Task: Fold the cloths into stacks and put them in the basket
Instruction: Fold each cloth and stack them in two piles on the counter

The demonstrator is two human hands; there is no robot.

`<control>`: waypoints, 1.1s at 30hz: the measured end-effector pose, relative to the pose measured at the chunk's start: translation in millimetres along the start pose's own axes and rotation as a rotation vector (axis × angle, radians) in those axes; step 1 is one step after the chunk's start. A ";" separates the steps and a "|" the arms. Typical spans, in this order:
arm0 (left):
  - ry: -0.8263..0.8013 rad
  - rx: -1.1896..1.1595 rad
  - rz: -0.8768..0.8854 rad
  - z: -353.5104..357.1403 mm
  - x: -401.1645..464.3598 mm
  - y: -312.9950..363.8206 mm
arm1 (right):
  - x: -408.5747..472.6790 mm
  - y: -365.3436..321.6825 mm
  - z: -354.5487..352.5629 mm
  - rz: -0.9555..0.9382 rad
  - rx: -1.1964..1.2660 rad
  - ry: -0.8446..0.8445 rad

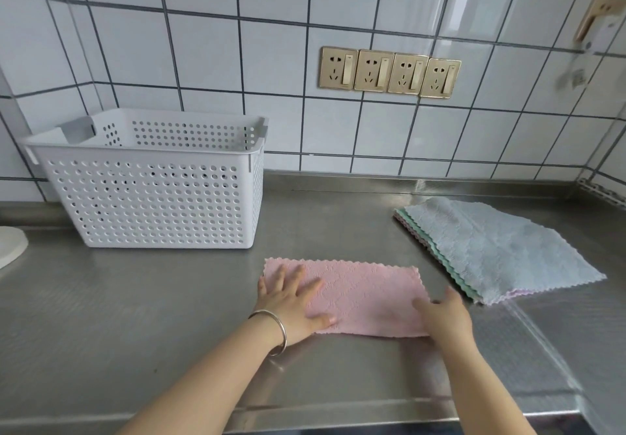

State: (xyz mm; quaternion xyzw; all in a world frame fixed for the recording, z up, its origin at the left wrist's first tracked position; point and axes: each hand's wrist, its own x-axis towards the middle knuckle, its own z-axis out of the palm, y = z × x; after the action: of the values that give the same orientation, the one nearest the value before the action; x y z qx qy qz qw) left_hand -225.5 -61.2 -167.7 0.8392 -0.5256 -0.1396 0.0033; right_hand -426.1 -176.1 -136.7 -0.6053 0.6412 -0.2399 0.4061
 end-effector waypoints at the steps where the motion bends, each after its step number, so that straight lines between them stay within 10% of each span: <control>1: -0.015 -0.001 -0.002 -0.8 -0.1 1.0 | 5.0 -0.1 -4.9 0.057 0.041 -0.044; 14: 0.059 0.105 0.197 3.5 32.7 27.4 | -40.7 -5.4 33.6 0.093 0.713 0.114; 17: 0.023 -0.093 0.202 -16.2 27.1 34.5 | -45.5 -18.2 45.9 -0.024 0.607 0.138; 22: 0.120 -1.176 -0.224 -59.0 35.2 31.5 | -57.8 -38.7 77.3 -0.519 0.099 0.027; 33: 0.114 -0.971 -0.323 -59.4 22.2 -15.6 | -66.2 -42.4 113.3 -1.299 -0.342 -0.114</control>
State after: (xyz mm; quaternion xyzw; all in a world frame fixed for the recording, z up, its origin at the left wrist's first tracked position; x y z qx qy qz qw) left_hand -188.5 -82.3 -118.1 0.8177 -0.2628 -0.3202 0.3998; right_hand -313.8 -97.4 -150.4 -0.9355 0.1535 -0.2983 0.1111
